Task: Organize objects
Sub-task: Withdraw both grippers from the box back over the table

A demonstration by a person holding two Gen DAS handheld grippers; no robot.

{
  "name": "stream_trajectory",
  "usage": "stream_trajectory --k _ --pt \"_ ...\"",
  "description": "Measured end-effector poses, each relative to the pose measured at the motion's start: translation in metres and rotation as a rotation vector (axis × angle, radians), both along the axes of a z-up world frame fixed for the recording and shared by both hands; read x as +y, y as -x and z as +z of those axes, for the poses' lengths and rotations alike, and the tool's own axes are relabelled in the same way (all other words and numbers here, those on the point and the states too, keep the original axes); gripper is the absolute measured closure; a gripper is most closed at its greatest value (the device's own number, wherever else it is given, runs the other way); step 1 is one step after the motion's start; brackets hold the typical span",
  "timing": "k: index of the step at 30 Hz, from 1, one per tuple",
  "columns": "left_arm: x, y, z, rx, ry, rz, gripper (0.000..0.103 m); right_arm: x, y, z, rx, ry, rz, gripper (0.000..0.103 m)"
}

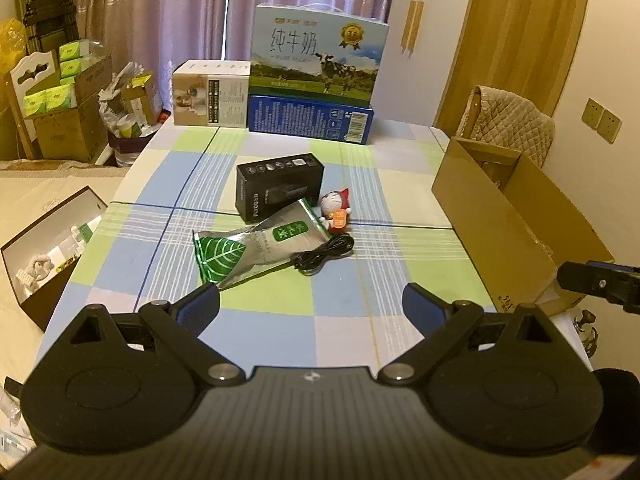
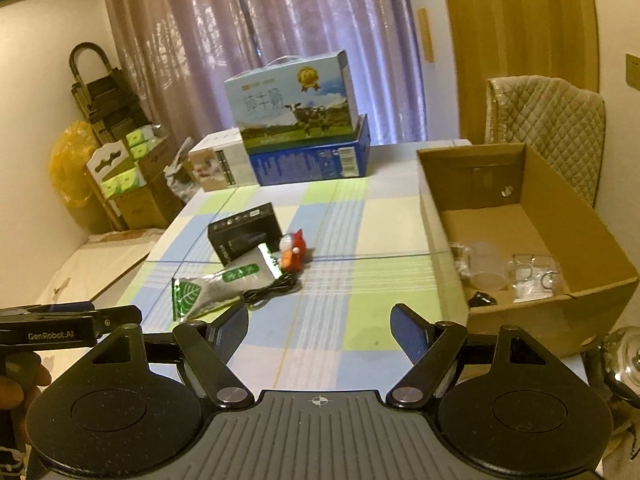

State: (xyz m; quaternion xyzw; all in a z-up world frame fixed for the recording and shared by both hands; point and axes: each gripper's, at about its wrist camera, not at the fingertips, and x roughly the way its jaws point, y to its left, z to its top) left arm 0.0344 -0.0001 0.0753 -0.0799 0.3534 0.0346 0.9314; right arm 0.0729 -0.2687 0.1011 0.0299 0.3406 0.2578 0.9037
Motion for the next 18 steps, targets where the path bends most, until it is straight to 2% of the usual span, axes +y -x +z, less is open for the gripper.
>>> stream_trajectory --k 18 --pt "0.024 -0.006 -0.015 0.024 -0.005 0.01 0.007 0.032 -0.014 -0.013 0.025 -0.002 0.033 0.028"
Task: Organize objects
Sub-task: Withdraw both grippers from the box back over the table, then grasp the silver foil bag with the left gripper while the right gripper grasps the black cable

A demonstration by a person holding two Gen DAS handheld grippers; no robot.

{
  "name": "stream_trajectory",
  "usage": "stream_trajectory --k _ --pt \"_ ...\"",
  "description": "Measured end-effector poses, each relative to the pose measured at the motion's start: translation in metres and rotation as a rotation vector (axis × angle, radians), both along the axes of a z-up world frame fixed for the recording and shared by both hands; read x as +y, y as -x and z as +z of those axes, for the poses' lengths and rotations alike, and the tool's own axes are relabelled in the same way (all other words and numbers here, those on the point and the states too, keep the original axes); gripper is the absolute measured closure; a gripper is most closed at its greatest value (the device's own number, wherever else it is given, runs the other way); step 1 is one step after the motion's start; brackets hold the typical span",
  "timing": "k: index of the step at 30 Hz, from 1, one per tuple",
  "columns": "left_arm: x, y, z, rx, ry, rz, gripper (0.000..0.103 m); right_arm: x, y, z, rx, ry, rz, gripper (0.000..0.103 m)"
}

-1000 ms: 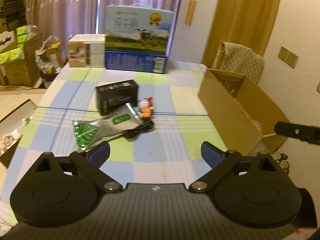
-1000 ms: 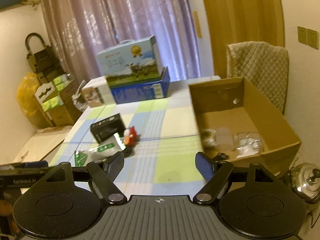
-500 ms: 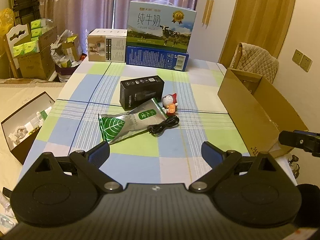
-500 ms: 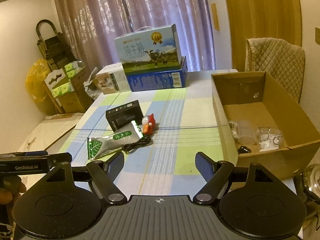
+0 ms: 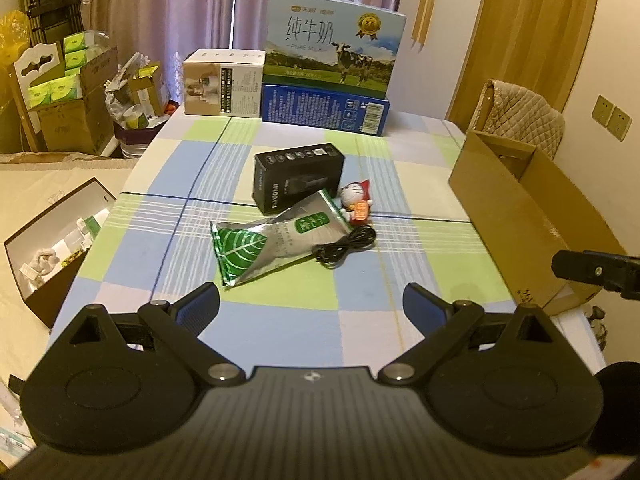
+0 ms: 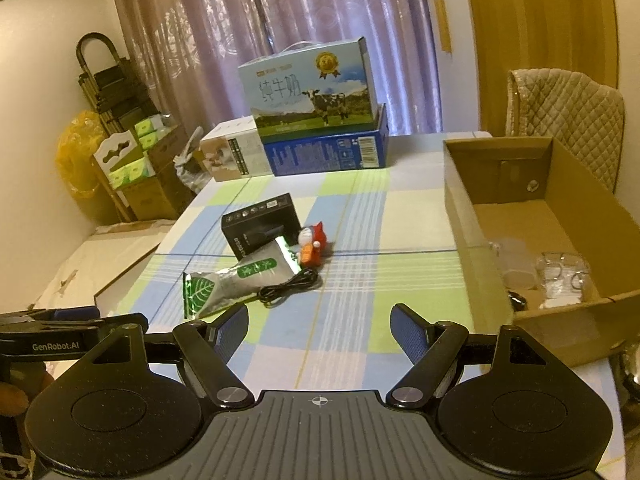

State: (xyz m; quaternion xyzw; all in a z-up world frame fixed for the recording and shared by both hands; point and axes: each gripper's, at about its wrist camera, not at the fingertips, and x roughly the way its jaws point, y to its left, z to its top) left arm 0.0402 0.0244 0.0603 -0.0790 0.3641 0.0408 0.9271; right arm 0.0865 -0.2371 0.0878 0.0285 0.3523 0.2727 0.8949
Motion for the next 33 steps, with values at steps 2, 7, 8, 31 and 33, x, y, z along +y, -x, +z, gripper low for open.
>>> stream_trajectory --k 2,7,8,31,33 --pt "0.005 -0.003 -0.002 0.004 -0.004 0.003 0.007 0.006 -0.004 -0.002 0.007 -0.003 0.008 0.028" --pt "0.019 -0.017 -0.009 0.017 -0.024 0.005 0.007 0.023 -0.02 -0.014 0.027 -0.005 0.014 0.028" --pt "0.022 -0.02 -0.011 0.021 -0.028 0.003 0.007 0.027 -0.023 -0.017 0.034 -0.006 0.017 0.028" --pt "0.084 -0.137 -0.06 0.115 -0.148 -0.139 0.008 0.127 -0.124 -0.119 0.253 -0.019 0.014 0.06" --pt "0.087 -0.142 -0.065 0.116 -0.148 -0.145 0.008 0.131 -0.133 -0.127 0.272 -0.033 -0.015 0.062"
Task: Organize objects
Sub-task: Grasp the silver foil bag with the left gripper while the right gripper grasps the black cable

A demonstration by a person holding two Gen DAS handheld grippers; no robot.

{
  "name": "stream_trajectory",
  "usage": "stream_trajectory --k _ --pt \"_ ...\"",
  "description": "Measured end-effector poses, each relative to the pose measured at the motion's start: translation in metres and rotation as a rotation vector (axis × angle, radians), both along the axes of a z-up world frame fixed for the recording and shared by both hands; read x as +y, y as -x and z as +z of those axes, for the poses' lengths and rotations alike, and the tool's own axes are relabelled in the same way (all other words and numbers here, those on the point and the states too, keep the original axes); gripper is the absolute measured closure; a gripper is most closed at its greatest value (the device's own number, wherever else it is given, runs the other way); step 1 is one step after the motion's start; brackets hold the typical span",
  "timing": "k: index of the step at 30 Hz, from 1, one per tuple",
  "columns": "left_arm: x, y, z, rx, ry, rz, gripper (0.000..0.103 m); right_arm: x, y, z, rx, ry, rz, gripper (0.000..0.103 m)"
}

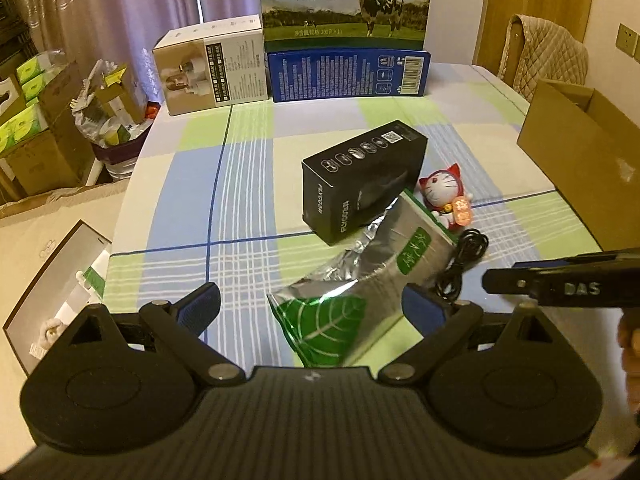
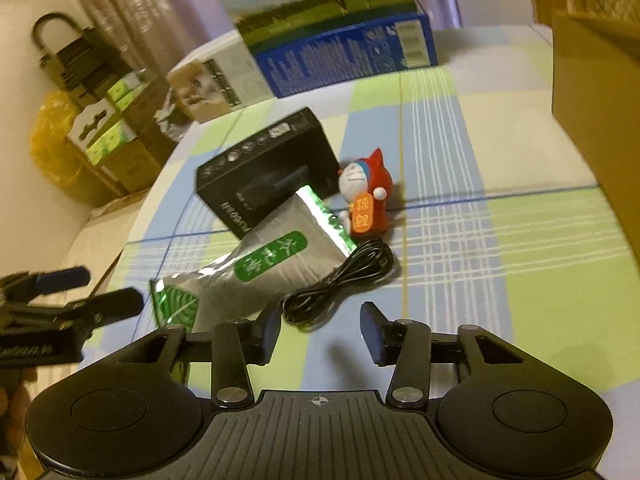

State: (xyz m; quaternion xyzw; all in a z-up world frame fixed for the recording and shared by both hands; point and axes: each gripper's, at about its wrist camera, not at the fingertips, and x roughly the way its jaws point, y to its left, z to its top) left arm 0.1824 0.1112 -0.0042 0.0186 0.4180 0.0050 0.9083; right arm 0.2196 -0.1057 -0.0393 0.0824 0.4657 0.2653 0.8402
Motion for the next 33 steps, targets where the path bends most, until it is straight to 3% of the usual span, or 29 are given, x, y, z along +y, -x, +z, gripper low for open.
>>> stream_trajectory --k 9,15,20,25,30,31,32,33 --pt "0.005 -0.027 -0.015 0.014 0.009 -0.089 0.008 0.016 -0.028 -0.028 0.075 -0.008 -0.113 0.064" --pt "0.003 -0.054 -0.021 0.064 0.022 -0.188 0.008 0.022 -0.033 -0.03 0.043 0.032 -0.096 0.065" --pt "-0.011 -0.074 -0.039 0.155 0.01 -0.292 0.008 0.018 -0.035 -0.025 0.033 0.057 -0.04 0.094" --pt "-0.017 -0.088 -0.057 0.225 0.014 -0.33 0.012 0.001 -0.036 -0.031 0.044 0.145 -0.015 0.096" --pt "-0.019 -0.091 -0.067 0.288 0.064 -0.352 0.02 -0.017 -0.033 -0.03 0.065 0.042 -0.053 0.093" --pt "-0.021 -0.089 -0.066 0.289 0.06 -0.345 0.027 -0.018 -0.033 -0.031 0.071 0.02 -0.064 0.083" --pt "-0.022 -0.087 -0.066 0.295 0.073 -0.342 0.031 -0.017 -0.033 -0.03 0.073 0.002 -0.076 0.067" --pt "-0.025 -0.084 -0.065 0.3 0.085 -0.335 0.035 -0.017 -0.033 -0.029 0.074 -0.02 -0.085 0.06"
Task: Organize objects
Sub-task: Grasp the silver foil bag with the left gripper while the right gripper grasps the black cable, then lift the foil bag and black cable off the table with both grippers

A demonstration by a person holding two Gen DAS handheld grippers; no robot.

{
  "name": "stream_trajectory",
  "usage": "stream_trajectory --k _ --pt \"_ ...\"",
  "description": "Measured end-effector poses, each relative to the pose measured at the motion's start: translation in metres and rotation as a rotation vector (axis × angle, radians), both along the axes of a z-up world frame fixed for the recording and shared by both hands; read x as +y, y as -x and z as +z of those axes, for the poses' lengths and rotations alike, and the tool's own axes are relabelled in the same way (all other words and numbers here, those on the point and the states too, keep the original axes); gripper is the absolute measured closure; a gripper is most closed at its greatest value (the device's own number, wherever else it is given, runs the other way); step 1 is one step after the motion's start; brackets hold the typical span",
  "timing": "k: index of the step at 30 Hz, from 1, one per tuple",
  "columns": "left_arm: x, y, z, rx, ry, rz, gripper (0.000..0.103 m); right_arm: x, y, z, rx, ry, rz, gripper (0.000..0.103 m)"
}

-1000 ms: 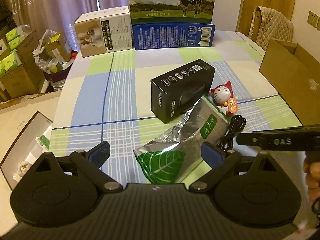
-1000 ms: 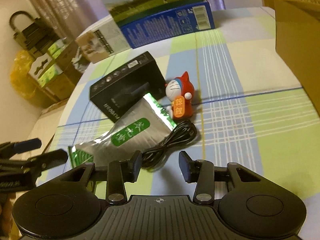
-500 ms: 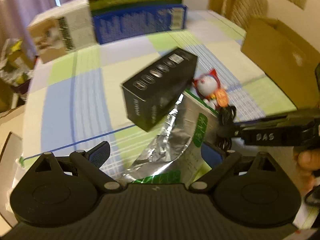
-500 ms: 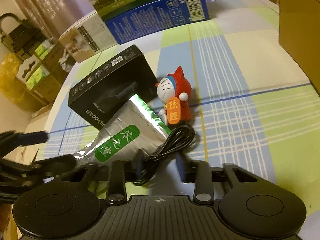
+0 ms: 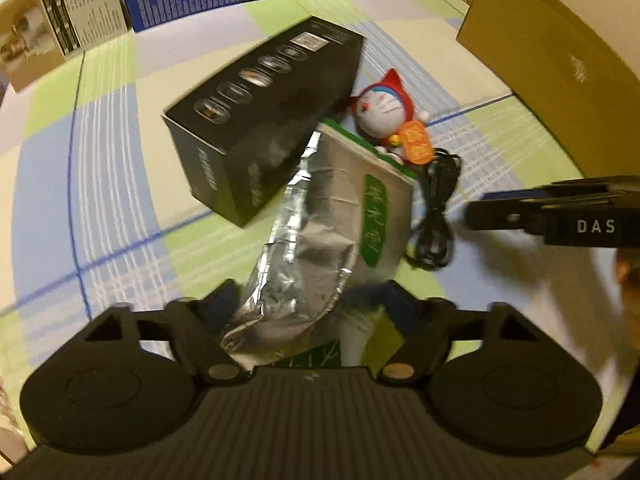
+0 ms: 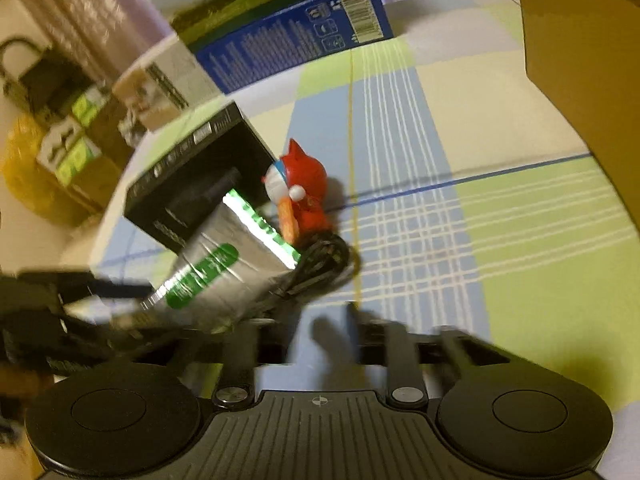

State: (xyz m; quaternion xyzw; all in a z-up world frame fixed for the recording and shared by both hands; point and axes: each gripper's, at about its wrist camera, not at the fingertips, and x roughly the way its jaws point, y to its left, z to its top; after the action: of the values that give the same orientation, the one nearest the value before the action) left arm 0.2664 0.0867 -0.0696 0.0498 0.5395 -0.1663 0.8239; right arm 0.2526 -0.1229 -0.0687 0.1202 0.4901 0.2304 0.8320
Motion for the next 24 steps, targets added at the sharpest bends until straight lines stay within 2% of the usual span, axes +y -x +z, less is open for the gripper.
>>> stream_trajectory --k 1,4,9,10,11,14,18,20,22,24 --pt "-0.003 0.003 0.001 0.005 0.009 -0.001 0.039 0.001 0.0 0.0 0.0 -0.014 -0.007 0.056" --pt "-0.017 0.014 0.003 0.012 0.027 -0.001 0.044 0.008 -0.003 0.0 -0.006 -0.011 -0.02 0.056" --pt "-0.032 0.033 0.005 0.037 0.076 0.101 0.051 0.011 -0.01 -0.004 -0.014 0.024 -0.036 0.056" --pt "-0.033 0.036 0.006 0.042 0.094 0.129 0.052 0.011 -0.009 -0.003 -0.021 0.043 -0.029 0.058" --pt "-0.034 0.041 0.006 0.048 0.118 0.157 0.053 0.01 -0.008 -0.003 -0.028 0.062 -0.016 0.07" --pt "-0.041 0.052 0.006 0.052 0.147 0.209 0.054 0.007 -0.003 -0.005 -0.041 0.116 0.062 0.09" --pt "-0.052 0.064 0.011 0.036 0.183 0.253 0.054 -0.008 0.015 0.0 -0.058 0.213 0.185 0.09" --pt "-0.056 0.07 0.012 0.015 0.188 0.272 0.052 -0.02 0.025 0.003 -0.071 0.281 0.245 0.09" --pt "-0.059 0.072 0.011 -0.016 0.179 0.293 0.036 -0.031 0.034 0.005 -0.081 0.337 0.285 0.09" --pt "-0.059 0.072 0.011 -0.049 0.196 0.308 0.034 -0.043 0.041 0.005 -0.097 0.361 0.288 0.09"
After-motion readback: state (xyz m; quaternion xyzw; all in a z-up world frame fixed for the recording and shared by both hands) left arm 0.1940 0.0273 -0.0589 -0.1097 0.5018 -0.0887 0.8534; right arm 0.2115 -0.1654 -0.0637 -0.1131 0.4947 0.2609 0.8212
